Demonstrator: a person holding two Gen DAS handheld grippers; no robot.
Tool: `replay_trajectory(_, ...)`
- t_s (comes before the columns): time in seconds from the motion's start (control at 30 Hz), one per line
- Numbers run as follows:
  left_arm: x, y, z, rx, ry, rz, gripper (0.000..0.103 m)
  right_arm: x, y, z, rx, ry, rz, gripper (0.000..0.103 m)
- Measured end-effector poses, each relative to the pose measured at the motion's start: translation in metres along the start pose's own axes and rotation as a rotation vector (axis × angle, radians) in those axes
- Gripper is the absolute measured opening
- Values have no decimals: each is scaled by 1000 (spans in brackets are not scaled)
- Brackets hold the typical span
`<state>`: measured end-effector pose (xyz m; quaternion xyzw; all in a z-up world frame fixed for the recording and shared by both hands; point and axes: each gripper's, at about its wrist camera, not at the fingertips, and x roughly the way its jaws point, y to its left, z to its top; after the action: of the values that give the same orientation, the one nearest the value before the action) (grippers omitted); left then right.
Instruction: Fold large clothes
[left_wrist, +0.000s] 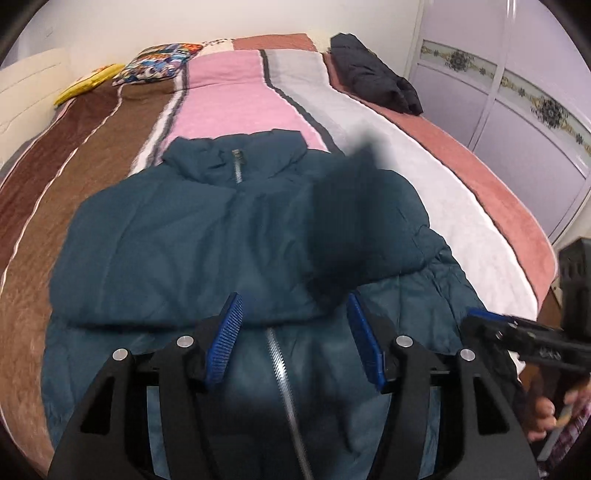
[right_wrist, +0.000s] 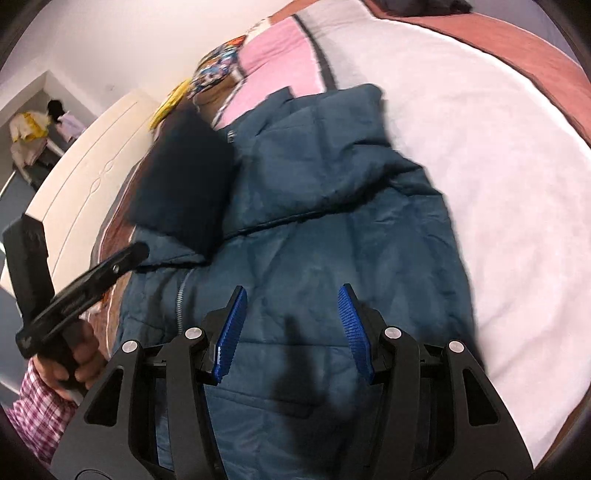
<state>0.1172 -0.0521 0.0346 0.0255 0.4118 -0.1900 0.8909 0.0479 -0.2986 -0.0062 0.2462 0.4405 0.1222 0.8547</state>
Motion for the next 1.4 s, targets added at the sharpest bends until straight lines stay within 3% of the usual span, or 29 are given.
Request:
replay_trajectory(0.23,-21,37,-33,-143,-7,23,58,18,40,1,-126,1,-25,57)
replay_trajectory(0.47,-34,73,-71,-250,13,53,58,49,28,23,16,21,-25,57)
replay_trajectory(0.5,-35,77,-74,-263,19,57,58,56,26,28,39,26,-38,51)
replay_trajectory(0.53,-35,81,-78,-277,22,61,58,61,25,32,53,30,-44,29)
replay_trajectory(0.6,-40,89,-83,-298,22,63,58,67,24,36,69,52,-57,10)
replay_trajectory(0.7,-44,98,-86,-317,12,74,58,62,19,37,96,25,-42,7)
replay_trajectory(0.9,-46,114,-88,-347,16,104,58,65,15,37,74,55,-105,11)
replay_trajectory(1.0,-51,119,-89,-355,11,111,58,66,17,36,52,50,-144,26)
replay_trajectory(1.07,-55,122,-90,-350,12,121,58,61,18,35,40,44,-134,31)
replay_trajectory(1.23,-66,135,-98,-357,31,159,59,34,13,26,-4,37,-124,42)
replay_trajectory(1.4,-86,162,-113,-380,69,204,60,-13,-4,-2,-25,55,-122,44)
